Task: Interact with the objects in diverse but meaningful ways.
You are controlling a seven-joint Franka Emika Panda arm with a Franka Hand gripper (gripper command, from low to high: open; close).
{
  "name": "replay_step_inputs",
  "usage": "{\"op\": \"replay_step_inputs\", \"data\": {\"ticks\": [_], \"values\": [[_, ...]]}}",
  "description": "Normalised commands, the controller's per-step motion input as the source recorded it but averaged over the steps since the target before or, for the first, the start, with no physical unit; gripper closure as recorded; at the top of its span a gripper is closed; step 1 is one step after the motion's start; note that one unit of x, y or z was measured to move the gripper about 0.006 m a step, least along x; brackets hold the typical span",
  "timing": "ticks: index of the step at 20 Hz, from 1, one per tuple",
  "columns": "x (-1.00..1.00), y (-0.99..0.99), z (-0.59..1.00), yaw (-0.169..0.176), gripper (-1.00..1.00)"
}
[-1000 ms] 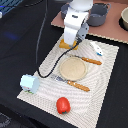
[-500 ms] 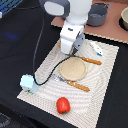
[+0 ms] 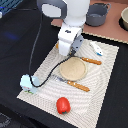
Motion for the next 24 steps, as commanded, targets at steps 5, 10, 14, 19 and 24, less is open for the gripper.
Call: {"op": "replay_step_inputs", "data": {"ticks": [5,10,14,19,24], "values": [[-0.13,0.11,1.00,0.065,1.00],[-0.20,0.19,1.00,0.043,1.00],[-0.43,0.04,1.00,0.044,1.00],[-0.51,-0.50,0.61,0.042,1.00],[-0.52,-0.81,0.29,0.009,1.00]]}}
